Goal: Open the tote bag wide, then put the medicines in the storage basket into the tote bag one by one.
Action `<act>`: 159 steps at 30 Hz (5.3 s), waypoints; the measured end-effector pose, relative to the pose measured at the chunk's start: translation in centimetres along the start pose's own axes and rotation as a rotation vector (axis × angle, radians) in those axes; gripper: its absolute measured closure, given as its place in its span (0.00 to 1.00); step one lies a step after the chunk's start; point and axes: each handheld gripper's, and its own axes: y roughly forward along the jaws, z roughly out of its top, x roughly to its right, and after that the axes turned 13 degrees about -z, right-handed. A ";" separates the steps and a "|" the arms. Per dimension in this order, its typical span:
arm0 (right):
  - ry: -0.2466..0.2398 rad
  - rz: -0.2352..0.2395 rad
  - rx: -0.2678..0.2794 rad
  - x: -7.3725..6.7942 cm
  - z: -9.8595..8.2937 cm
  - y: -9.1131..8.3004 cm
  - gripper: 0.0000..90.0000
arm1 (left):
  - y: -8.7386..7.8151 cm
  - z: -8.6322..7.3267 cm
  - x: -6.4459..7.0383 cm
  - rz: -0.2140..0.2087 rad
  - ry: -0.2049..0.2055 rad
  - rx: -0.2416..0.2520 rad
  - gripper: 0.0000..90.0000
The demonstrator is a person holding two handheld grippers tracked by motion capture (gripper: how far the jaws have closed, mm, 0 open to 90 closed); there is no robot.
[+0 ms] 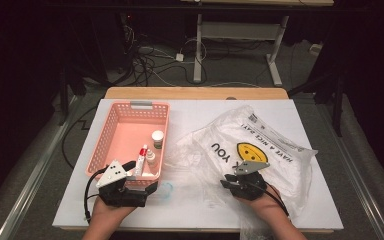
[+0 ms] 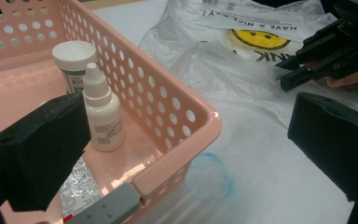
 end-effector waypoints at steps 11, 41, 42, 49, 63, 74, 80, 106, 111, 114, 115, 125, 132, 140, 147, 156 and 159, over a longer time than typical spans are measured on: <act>-0.007 -0.044 0.007 0.2 -0.1 0.0 0.98 | 0.0 0.0 -0.1 0.005 -0.004 0.002 0.00; 0.097 -0.100 0.253 3.1 1.6 -4.4 1.00 | 0.1 -0.1 -0.2 0.013 0.000 -0.006 0.00; 0.098 -0.104 0.264 3.2 1.7 -4.6 1.00 | 0.1 -0.1 -0.2 0.014 0.000 -0.005 0.00; 0.103 -0.121 0.303 3.6 3.2 -5.0 1.00 | 0.0 0.0 -0.1 0.021 0.001 -0.001 0.00; 0.146 -0.119 0.369 4.6 4.5 -4.5 1.00 | -0.5 0.0 -0.5 0.042 -0.017 0.029 0.00; 0.165 -0.145 0.437 5.4 4.6 -6.5 1.00 | -0.5 -0.1 -0.4 0.054 -0.014 0.034 0.00; 0.169 -0.167 0.484 5.8 5.0 -7.8 1.00 | -0.3 -0.3 -0.7 0.049 -0.023 0.040 0.00; 0.155 -0.170 0.485 5.9 4.9 -8.0 1.00 | -2.2 3.9 -3.6 0.116 -0.077 0.095 0.00; 0.151 -0.168 0.481 5.8 4.8 -7.8 1.00 | -2.0 5.0 -4.6 0.138 -0.070 0.103 0.00; 0.152 -0.169 0.480 5.8 4.8 -7.8 1.00 | -1.6 5.6 -5.4 0.152 -0.077 0.109 0.00; 0.153 -0.169 0.480 5.7 4.9 -7.8 1.00 | -1.5 5.7 -5.6 0.157 -0.080 0.106 0.00; 0.161 -0.167 0.480 5.9 4.9 -7.7 1.00 | -0.2 7.0 -9.4 0.196 -0.132 0.020 0.01; 0.160 -0.163 0.471 5.9 5.0 -7.3 1.00 | 1.0 7.2 -11.4 0.209 -0.175 -0.099 0.03; 0.149 -0.165 0.470 5.7 4.7 -7.6 1.00 | 3.0 6.7 -13.0 0.186 -0.270 -0.284 0.13; 0.155 -0.159 0.471 5.9 4.6 -7.8 1.00 | 4.5 6.5 -13.5 0.167 -0.309 -0.460 0.19; 0.166 -0.166 0.476 6.2 4.4 -7.9 1.00 | 5.9 6.1 -13.7 0.156 -0.340 -0.596 0.25; 0.169 -0.169 0.475 6.3 4.4 -8.0 1.00 | 6.0 6.1 -13.7 0.154 -0.334 -0.608 0.30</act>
